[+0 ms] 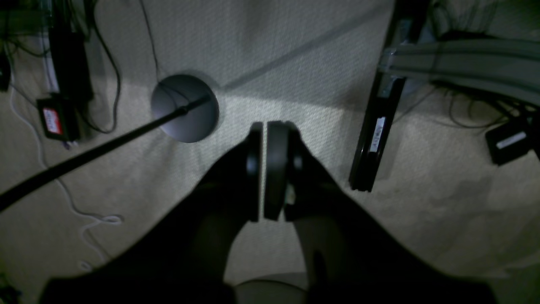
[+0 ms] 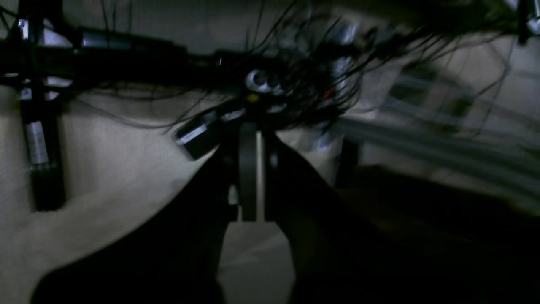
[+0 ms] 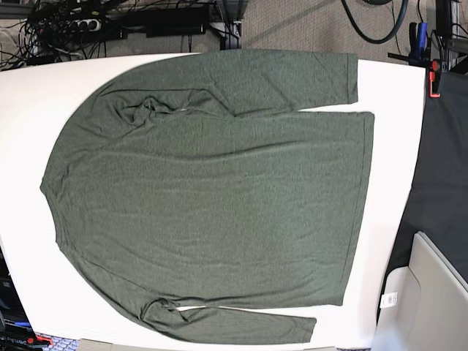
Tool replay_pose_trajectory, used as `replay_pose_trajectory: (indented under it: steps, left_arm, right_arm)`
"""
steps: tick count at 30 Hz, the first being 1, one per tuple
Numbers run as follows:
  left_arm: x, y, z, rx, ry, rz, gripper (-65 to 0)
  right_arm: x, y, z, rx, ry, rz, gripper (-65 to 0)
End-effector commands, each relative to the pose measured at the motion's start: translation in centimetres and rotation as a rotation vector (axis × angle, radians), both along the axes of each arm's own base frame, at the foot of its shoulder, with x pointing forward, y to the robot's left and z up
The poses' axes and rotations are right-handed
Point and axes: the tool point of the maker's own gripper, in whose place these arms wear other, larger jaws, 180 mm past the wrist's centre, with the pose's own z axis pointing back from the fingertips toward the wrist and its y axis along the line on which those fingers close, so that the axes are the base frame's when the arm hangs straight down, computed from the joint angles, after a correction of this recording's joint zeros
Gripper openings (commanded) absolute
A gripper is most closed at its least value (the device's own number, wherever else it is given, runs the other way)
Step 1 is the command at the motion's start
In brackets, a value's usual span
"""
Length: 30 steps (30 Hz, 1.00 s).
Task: Fold the T-shirt properly
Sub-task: 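Lower both grippers toward the shoulder edge of the green shirt, then grasp the shirt's shoulder edge with the left gripper, right gripper approaching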
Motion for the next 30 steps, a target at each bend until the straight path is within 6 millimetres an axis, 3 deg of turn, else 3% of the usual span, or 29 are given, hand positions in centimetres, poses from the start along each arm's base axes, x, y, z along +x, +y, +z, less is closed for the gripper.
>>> replay_pose_trajectory:
  steps: [1, 8, 13, 17, 23, 30]
  left_arm:
    - [0.0, 0.8, 1.5, 0.023, -0.035, 0.004, -65.0]
    - [5.0, 1.7, 8.1, 0.07, -0.228, -0.031, -65.0]
    - [9.1, 1.1, 12.7, 0.082, -0.37, -0.074, -65.0]
    - [11.2, 0.5, 15.3, 0.086, -0.447, -0.099, -65.0]
    - [13.9, -1.1, 16.4, 0.055, -0.53, -0.113, -65.0]
    - [17.2, -3.3, 15.0, -0.012, -0.491, -0.114, -64.9]
  right_arm:
    - [0.2, 0.1, 1.2, -0.003, -0.027, 0.02, -65.0]
    - [4.0, 0.1, 7.7, -0.048, -0.177, 0.09, -65.0]
    - [6.6, -0.5, 12.1, -0.104, -0.245, 0.1, -65.0]
    - [8.5, -0.3, 15.1, -0.135, -0.294, 0.111, -65.0]
    - [10.6, -0.2, 16.8, -0.15, -0.365, 0.126, -65.0]
    - [13.0, 0.2, 17.3, -0.146, -0.438, 0.122, -65.0]
